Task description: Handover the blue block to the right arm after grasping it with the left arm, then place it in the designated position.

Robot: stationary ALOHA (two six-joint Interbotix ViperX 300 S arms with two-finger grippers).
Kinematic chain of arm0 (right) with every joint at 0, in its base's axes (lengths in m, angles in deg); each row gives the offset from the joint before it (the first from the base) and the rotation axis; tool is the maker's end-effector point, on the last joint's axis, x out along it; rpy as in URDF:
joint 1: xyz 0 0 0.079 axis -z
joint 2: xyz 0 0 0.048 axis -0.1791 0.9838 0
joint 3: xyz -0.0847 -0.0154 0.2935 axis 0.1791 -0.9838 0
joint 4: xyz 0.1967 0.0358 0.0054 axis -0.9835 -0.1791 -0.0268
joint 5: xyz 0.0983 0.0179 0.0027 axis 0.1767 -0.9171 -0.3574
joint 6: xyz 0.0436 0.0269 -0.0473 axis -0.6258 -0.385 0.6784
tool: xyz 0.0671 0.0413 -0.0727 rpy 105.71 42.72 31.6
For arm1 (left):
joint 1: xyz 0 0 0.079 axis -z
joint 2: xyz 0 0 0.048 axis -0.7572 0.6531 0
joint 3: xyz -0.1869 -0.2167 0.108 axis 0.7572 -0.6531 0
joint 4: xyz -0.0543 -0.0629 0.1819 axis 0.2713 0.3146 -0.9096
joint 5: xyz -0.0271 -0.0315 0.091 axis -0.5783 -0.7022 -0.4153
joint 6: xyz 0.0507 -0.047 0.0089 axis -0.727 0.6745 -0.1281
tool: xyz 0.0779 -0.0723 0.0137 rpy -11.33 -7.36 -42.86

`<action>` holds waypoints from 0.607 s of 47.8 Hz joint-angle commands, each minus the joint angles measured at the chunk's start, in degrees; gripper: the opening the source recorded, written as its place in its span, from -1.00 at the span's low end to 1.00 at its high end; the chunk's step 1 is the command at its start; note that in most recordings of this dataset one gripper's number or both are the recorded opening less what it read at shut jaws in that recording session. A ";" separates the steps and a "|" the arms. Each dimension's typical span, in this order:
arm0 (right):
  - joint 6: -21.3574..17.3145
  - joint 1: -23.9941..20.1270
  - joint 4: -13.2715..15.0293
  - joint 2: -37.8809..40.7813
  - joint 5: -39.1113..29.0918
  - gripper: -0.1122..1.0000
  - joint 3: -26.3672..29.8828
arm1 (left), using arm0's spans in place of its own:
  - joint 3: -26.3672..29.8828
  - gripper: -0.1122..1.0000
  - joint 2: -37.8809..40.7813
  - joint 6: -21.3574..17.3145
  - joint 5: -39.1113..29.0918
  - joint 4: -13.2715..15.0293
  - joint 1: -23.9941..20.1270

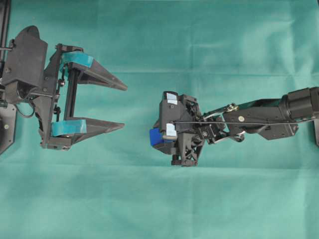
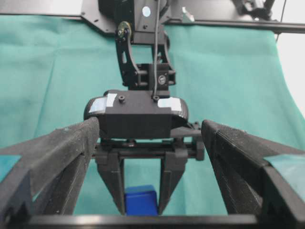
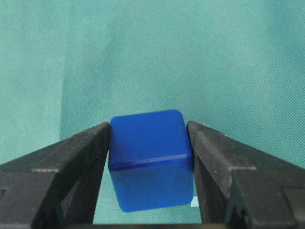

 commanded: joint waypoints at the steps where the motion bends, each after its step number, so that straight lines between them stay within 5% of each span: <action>1: -0.09 0.35 -0.09 -0.62 0.53 0.21 1.23 | 0.97 0.99 -0.26 -0.09 0.35 -0.09 0.18; 29: 0.00 0.53 0.00 -0.62 2.11 0.21 1.05 | 1.05 0.99 -0.26 -0.09 0.35 -0.18 0.18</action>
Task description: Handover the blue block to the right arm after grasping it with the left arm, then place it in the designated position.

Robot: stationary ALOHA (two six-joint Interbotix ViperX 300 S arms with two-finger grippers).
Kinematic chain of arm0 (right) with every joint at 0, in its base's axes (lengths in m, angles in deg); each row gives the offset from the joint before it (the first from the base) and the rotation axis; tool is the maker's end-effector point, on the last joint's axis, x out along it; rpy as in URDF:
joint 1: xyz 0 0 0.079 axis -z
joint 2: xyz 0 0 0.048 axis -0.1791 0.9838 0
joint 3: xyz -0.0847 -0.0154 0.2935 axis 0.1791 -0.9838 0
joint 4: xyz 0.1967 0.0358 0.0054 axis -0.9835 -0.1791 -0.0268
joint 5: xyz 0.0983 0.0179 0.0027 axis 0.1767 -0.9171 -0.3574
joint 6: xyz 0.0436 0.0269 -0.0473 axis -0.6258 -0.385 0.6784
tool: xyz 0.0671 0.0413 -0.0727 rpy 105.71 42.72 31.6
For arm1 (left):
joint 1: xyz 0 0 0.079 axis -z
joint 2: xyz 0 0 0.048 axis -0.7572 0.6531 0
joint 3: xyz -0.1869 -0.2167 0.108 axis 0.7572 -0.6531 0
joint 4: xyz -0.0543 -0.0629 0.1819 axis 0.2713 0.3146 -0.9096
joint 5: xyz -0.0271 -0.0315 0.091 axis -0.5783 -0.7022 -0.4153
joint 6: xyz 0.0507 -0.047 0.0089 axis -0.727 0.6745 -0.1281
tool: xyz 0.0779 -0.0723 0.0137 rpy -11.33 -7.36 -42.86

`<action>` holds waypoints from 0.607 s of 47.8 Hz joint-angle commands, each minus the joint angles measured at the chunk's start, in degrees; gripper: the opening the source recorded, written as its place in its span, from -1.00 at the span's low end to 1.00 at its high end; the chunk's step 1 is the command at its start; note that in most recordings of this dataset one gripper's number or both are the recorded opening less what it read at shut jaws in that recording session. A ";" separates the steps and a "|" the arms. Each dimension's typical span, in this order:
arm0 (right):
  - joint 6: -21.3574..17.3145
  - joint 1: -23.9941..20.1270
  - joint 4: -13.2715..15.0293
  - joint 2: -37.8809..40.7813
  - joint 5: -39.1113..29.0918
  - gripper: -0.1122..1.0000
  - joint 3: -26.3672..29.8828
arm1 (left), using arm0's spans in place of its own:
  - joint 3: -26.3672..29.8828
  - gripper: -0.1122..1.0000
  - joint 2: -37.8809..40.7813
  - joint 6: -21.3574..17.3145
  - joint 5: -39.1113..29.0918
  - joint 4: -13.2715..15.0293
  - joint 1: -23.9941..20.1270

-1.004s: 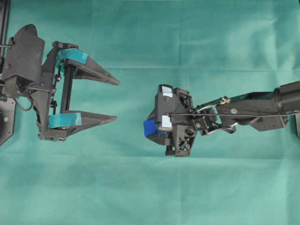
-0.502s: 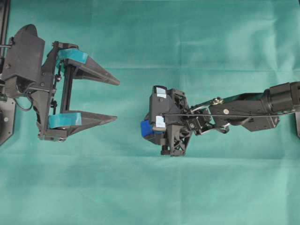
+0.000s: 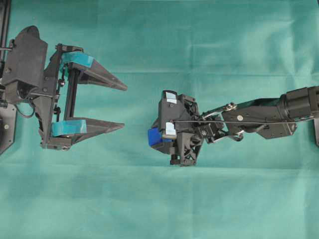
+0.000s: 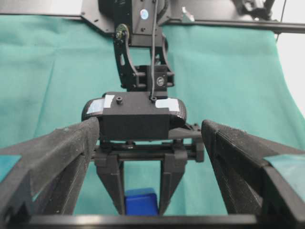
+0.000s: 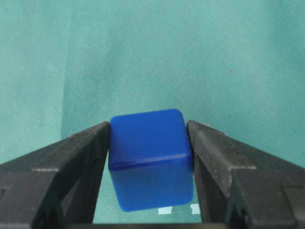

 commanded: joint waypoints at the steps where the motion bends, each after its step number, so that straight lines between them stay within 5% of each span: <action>1: 0.00 0.18 0.09 -0.97 0.53 0.21 1.05 | 0.97 0.99 -0.26 -0.09 0.35 -0.09 0.18; 29: -0.09 0.18 -0.09 -0.97 0.44 0.21 1.14 | 0.97 0.99 -0.26 0.00 0.35 -0.09 0.18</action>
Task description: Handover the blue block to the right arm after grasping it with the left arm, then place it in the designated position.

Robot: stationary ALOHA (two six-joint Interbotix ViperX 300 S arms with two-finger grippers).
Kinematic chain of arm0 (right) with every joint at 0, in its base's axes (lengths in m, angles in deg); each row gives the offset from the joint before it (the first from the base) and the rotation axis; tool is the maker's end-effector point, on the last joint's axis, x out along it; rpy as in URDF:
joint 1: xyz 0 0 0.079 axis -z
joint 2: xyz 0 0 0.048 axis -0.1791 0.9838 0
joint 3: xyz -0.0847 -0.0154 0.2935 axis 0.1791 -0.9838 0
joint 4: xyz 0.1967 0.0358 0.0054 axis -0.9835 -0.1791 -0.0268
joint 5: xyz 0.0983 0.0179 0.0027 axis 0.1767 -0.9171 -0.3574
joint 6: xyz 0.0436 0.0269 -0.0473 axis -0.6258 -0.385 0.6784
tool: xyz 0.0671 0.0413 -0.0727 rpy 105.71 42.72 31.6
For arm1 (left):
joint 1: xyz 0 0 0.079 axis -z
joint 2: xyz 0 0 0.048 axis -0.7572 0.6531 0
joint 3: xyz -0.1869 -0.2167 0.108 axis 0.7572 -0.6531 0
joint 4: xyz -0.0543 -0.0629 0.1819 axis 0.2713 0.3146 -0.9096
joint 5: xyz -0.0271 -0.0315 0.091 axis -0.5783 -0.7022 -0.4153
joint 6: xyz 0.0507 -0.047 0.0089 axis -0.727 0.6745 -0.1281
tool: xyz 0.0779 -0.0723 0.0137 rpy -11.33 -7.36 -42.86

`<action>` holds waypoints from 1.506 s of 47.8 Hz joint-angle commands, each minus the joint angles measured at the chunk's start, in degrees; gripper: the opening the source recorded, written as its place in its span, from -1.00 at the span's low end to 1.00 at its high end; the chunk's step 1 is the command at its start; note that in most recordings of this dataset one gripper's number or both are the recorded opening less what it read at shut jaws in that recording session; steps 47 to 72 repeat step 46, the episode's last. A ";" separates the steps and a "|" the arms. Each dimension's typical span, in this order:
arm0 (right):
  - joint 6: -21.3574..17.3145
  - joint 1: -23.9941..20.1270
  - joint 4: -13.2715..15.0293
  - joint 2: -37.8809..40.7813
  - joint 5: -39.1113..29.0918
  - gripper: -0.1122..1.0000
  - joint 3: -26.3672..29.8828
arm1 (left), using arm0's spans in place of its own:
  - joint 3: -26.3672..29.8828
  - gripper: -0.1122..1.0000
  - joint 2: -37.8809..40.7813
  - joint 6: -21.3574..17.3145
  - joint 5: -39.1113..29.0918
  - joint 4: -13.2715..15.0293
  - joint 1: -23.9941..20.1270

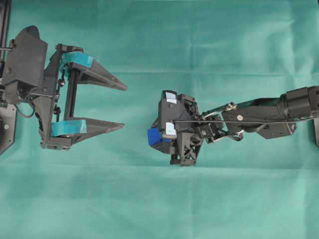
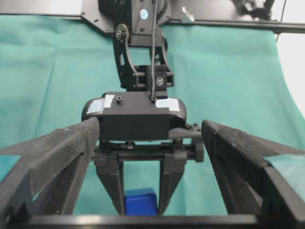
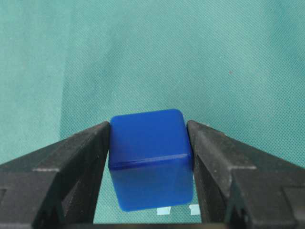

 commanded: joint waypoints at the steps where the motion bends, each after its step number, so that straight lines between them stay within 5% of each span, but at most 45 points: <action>1: -0.26 0.09 -0.44 -0.97 0.35 0.20 1.14 | 0.97 0.99 -0.26 0.00 0.26 -0.09 0.18; 8: -0.26 0.09 -2.29 -0.97 0.18 0.76 1.41 | 0.97 0.99 -0.26 0.00 0.35 -0.09 0.18; 12: -0.26 0.09 -2.37 -0.97 0.00 0.91 1.32 | 0.97 0.99 -0.26 0.00 0.35 -0.09 0.18; 72: 0.00 0.00 -2.37 -6.06 -4.83 0.89 1.41 | 1.05 0.99 -0.26 -0.09 0.35 -0.09 0.18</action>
